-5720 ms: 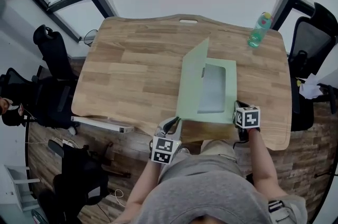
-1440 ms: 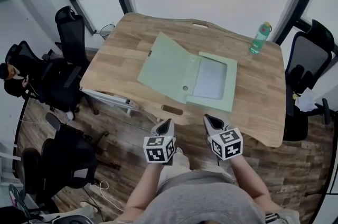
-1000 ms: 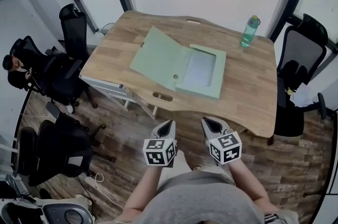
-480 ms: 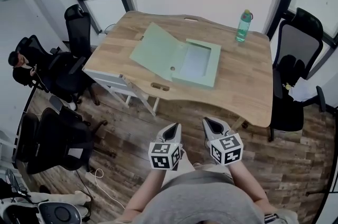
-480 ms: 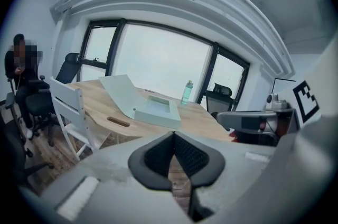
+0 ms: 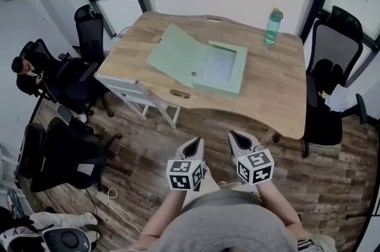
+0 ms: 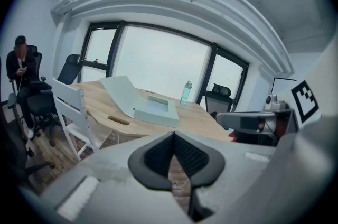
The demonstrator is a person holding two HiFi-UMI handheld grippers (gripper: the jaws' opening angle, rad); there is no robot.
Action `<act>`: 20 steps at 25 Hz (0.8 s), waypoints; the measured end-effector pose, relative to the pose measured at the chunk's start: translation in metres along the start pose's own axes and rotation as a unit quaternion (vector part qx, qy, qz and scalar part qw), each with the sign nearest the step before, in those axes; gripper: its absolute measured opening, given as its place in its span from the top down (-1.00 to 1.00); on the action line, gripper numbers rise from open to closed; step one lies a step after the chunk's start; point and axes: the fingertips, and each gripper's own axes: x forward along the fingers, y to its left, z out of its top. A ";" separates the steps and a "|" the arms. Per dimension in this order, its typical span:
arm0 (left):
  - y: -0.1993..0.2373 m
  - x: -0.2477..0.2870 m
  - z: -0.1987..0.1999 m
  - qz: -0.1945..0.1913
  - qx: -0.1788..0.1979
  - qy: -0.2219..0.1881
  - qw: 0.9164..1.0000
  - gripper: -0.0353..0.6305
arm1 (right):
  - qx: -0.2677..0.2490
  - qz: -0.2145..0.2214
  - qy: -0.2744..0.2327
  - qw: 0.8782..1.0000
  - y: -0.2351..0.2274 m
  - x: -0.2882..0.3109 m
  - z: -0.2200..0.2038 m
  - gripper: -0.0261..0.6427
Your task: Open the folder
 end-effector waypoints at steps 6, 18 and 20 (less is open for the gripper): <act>0.000 0.004 0.006 -0.003 0.004 -0.002 1.000 0.88 | 0.003 0.004 0.001 1.000 -0.002 0.002 0.004 0.93; 0.004 0.007 0.011 -0.003 -0.003 -0.002 1.000 0.88 | -0.004 0.004 -0.001 1.000 -0.003 0.006 0.006 0.93; 0.005 0.008 0.010 -0.003 -0.003 -0.001 1.000 0.88 | -0.003 0.002 -0.001 1.000 -0.004 0.006 0.005 0.93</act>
